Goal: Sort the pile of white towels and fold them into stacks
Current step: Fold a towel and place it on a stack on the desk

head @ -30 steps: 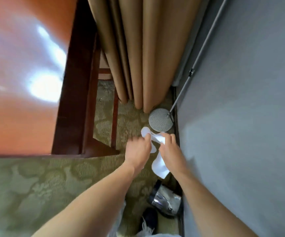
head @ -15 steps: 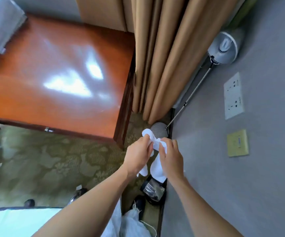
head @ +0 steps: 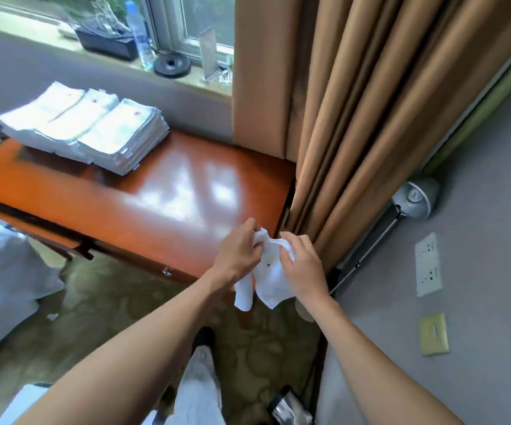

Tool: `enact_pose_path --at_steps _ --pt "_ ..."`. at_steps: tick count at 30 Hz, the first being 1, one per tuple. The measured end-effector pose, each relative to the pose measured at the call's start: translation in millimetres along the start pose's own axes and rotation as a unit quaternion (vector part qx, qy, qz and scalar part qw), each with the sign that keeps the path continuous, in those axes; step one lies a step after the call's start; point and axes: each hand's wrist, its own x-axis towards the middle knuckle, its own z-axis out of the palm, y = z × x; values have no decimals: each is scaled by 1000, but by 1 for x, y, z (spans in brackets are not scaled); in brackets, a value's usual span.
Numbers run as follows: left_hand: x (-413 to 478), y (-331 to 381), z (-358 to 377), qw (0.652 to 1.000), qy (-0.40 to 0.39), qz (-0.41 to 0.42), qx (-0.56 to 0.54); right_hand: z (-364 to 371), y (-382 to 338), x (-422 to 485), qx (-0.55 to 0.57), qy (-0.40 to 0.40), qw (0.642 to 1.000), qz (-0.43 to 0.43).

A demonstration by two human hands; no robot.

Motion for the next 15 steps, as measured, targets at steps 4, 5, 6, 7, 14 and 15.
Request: enact_pose_path --at_steps 4,5,6,7,14,15 --pt "36 -20 -42 998 54 -7 -28 19 -27 49 8 -13 1000 -17" --pt "41 -23 -45 997 64 -7 -33 20 -26 54 3 -13 1000 -21" --pt "50 -30 -51 997 73 -5 -39 27 -28 64 -5 -11 1000 -25" --pt "64 -39 -58 996 79 0 -48 35 -32 78 -16 -13 999 -28" --pt "139 -104 -101 995 33 -19 -94 112 -65 157 -28 -112 992 56" --pt "150 -109 -107 994 22 -30 -104 118 -76 170 19 -109 990 89"
